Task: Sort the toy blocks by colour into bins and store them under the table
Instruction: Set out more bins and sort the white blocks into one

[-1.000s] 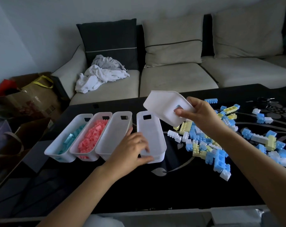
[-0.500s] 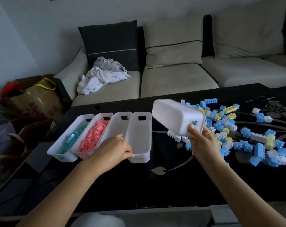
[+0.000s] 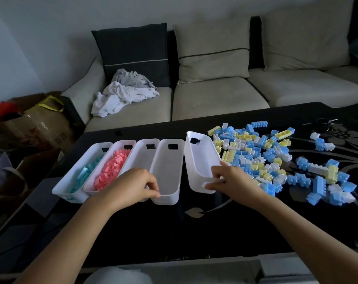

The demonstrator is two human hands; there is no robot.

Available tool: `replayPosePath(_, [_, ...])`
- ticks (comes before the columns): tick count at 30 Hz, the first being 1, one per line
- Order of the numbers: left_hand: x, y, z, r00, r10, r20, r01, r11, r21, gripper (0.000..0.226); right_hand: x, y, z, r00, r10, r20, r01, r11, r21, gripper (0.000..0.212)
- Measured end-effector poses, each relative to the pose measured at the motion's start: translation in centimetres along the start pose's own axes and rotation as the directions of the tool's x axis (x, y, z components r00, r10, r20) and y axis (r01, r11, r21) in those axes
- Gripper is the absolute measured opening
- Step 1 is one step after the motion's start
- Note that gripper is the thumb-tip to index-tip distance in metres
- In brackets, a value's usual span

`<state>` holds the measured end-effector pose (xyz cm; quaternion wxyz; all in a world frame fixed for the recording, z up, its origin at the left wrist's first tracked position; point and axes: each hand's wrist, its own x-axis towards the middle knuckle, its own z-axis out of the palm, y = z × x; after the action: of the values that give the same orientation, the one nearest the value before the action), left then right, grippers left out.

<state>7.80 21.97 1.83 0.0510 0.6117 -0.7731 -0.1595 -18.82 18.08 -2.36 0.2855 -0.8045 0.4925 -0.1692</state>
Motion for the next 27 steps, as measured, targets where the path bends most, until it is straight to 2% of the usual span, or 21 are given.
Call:
replayPosePath(3, [0.9, 0.7, -0.5, 0.996, -0.012, -0.093, 0.002, 0.995, -0.102, 0.02, 0.4, -1.4, 0.0, 0.986, -0.048, 0.157, 0.076, 0.981, -0.178, 0.024])
replayPosePath(6, [2.9, 1.4, -0.4, 0.968, -0.01, -0.252, -0.032, 0.986, -0.161, 0.03, 0.8, -2.7, -0.4, 0.945, -0.036, 0.326, 0.099, 0.978, -0.181, 0.032])
replayPosePath(7, [3.7, 1.5, -0.1, 0.959, -0.012, -0.283, -0.034, 0.987, -0.157, 0.035, 1.1, -3.1, -0.7, 0.954, -0.065, 0.293, 0.11, 0.984, -0.14, 0.033])
replayPosePath(9, [5.6, 1.6, 0.7, 0.953, -0.005, -0.302, -0.045, 0.986, -0.159, 0.047, 2.4, -3.3, -1.9, 0.988, -0.151, 0.022, 0.153, 0.981, -0.123, 0.029])
replayPosePath(11, [7.3, 1.6, 1.6, 0.97, 0.026, -0.241, -0.066, 0.985, -0.161, 0.056, 5.2, -2.6, -3.8, 0.943, -0.177, -0.283, 0.136, 0.978, -0.158, 0.024])
replayPosePath(13, [8.5, 1.6, 2.5, 0.992, 0.033, -0.123, -0.05, 0.989, -0.139, 0.054, 9.3, -0.8, -5.7, 0.913, -0.114, -0.392, 0.063, 0.988, -0.14, 0.022])
replayPosePath(15, [8.8, 1.7, 3.1, 0.998, 0.041, -0.05, -0.047, 0.991, -0.125, 0.04, 13.3, 1.0, -6.8, 0.948, -0.079, -0.31, 0.016, 0.98, -0.201, 0.026])
replayPosePath(18, [8.5, 1.7, 3.3, 0.997, 0.063, -0.037, -0.069, 0.977, -0.2, 0.02, 18.2, 2.6, -6.8, 0.998, -0.067, 0.013, 0.068, 0.944, -0.323, 0.027])
replayPosePath(22, [8.3, 1.9, 3.5, 0.995, 0.088, -0.037, -0.094, 0.978, -0.184, 0.023, 22.6, 3.1, -5.9, 0.951, 0.003, 0.308, 0.11, 0.93, -0.35, 0.031])
replayPosePath(24, [8.2, 2.0, 3.7, 0.994, 0.105, -0.039, -0.11, 0.978, -0.176, 0.025, 23.9, 3.3, -5.1, 0.922, 0.033, 0.386, 0.141, 0.899, -0.414, 0.03])
replayPosePath(27, [7.9, 1.9, 3.9, 0.992, 0.11, -0.056, -0.118, 0.975, -0.189, 0.024, 24.7, 3.6, -4.0, 0.927, 0.051, 0.371, 0.138, 0.875, -0.464, 0.024])
